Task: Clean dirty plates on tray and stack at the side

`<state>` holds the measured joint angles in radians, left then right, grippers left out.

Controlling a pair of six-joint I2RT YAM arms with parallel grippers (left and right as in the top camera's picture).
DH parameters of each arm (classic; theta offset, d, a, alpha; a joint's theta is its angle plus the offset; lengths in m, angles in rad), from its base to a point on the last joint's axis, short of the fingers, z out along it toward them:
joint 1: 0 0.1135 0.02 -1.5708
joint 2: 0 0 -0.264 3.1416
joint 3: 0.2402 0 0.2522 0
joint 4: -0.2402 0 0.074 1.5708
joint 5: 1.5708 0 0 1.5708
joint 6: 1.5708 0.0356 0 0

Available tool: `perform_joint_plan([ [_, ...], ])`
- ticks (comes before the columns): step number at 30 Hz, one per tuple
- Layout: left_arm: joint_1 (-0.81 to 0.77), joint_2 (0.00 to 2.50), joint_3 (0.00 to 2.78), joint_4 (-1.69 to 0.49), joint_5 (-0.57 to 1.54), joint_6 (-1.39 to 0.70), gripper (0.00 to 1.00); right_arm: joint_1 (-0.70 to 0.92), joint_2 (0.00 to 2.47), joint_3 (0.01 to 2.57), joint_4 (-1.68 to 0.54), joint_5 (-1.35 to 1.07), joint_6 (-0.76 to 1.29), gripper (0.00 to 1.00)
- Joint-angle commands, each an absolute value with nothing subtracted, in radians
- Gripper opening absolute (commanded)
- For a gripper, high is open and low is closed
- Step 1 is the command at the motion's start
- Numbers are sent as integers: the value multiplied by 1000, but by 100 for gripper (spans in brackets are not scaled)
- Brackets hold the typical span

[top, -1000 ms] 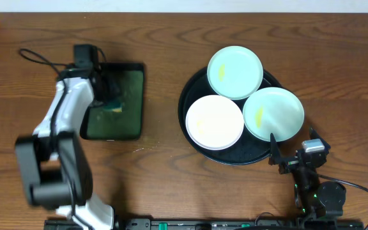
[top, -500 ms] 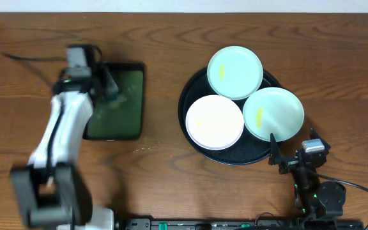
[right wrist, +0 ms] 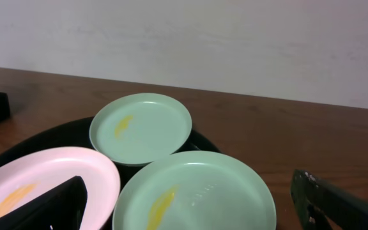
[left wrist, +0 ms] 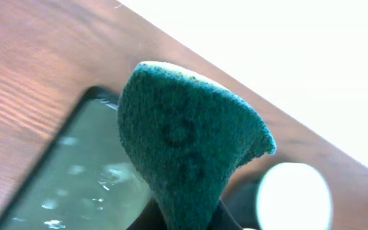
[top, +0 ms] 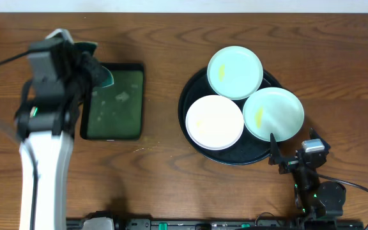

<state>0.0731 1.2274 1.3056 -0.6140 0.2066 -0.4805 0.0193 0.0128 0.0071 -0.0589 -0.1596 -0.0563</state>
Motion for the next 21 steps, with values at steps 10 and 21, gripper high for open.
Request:
perform_joint_plan([
  [10, -294, 1311, 1222, -729, 309, -604, 7, 26, 9, 6, 118, -593, 199, 99],
  [21, -398, 1513, 1215, -699, 281, -625, 7, -44, 231, 568, -68, -474, 55, 99],
])
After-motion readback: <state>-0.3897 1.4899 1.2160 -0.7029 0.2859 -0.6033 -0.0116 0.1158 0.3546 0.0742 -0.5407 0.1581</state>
